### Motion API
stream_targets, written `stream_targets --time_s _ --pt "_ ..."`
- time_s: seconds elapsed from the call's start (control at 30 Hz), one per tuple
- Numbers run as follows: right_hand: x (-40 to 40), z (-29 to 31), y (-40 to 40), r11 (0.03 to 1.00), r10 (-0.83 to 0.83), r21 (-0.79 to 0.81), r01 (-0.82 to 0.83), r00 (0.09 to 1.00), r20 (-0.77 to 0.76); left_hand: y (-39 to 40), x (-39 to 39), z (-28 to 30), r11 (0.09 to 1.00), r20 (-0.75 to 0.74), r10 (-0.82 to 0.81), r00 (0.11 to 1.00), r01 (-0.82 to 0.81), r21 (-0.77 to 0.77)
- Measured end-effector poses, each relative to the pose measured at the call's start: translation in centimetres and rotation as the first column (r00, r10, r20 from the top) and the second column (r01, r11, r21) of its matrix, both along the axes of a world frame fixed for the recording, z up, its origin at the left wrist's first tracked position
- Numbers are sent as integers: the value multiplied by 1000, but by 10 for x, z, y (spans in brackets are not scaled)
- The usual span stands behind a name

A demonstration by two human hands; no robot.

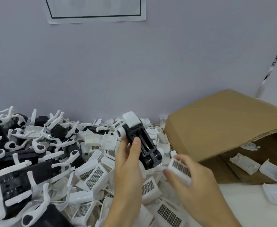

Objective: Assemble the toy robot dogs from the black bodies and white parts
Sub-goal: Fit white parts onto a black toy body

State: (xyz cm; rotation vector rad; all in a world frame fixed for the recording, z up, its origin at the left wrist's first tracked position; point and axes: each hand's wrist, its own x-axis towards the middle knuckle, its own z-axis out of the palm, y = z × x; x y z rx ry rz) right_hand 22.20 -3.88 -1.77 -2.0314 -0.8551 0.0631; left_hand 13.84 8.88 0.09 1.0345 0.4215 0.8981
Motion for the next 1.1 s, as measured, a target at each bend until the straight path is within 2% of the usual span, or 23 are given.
stream_targets --time_s 0.13,0.23,0.3,0.4,0.6,0.7,0.9,1.1 --pt "-5 2 1 964 107 -250 -89 992 61 1 0 3 999 37 16 999 -14 -45" --pt "-8 7 2 937 99 -347 -42 984 148 -1 2 5 995 48 -9 999 14 -98" --pt "-14 13 4 968 79 -249 -33 981 175 -3 3 6 987 55 -23 998 31 -156" --pt "-25 14 9 997 23 76 -28 998 62 -7 4 9 971 66 -57 996 71 -230" --pt "-22 7 17 956 38 294 -8 994 -98 -22 12 8 965 75 -114 991 128 -229" --pt "-17 2 14 943 22 333 20 992 -122 -25 15 7 963 84 -124 989 140 -231" --pt "-19 5 17 955 -36 287 73 991 -131 -25 15 3 973 65 -121 991 131 -190" --pt "-22 9 19 985 -34 165 41 998 -48 -16 11 1 996 0 -78 997 78 -40"
